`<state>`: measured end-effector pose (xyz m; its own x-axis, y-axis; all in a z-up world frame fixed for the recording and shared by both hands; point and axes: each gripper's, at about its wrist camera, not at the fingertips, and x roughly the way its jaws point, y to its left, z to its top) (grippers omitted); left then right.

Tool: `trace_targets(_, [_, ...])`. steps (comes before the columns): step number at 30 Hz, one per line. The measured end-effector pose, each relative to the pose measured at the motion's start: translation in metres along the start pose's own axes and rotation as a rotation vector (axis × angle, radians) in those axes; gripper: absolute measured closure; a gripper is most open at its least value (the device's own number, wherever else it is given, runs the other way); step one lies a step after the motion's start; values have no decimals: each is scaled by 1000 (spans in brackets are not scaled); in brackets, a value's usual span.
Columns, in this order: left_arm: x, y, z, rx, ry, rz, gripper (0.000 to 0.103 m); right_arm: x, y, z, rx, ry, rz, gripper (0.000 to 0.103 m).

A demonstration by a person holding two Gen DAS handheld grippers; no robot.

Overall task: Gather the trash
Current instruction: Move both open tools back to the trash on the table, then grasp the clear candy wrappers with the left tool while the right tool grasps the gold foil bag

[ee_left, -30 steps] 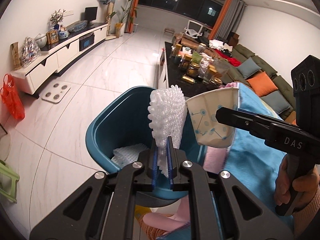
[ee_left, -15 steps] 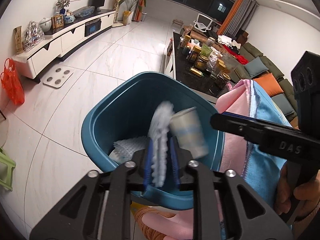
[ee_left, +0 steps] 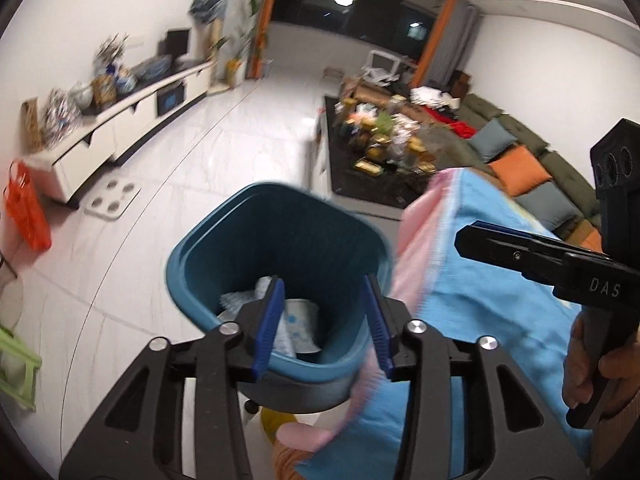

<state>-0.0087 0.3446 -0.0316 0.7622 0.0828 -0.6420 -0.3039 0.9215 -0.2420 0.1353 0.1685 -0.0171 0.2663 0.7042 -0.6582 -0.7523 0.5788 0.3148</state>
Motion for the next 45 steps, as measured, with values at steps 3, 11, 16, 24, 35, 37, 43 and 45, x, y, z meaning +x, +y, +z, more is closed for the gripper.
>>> trace_targets(3, [-19, -28, -4, 72, -29, -27, 55, -39, -3, -13, -6, -61, 1, 45])
trace_targets(11, [-47, -102, -18, 184, -32, -187, 54, -131, -30, -67, 1, -161, -92, 42])
trace_targets(16, [-51, -160, -38, 267, -8, -322, 50, -184, -51, -108, 25, -222, -192, 38])
trace_targets(24, [-38, -229, -72, 361, 89, -478, 49, -247, -90, -163, 129, -260, -409, 38])
trace_targets(35, [-18, -310, -106, 498, 198, -607, 46, -316, -148, -229, 335, -292, -607, 38])
trace_targets(37, [-10, -321, -110, 499, 224, -614, 45, -324, -156, -238, 363, -293, -627, 38])
trace_targets(43, [2, -351, -116, 529, 248, -642, 45, -341, -172, -262, 448, -286, -644, 38])
trace_targets(45, [5, -360, -117, 539, 253, -650, 47, -341, -179, -270, 484, -278, -629, 38])
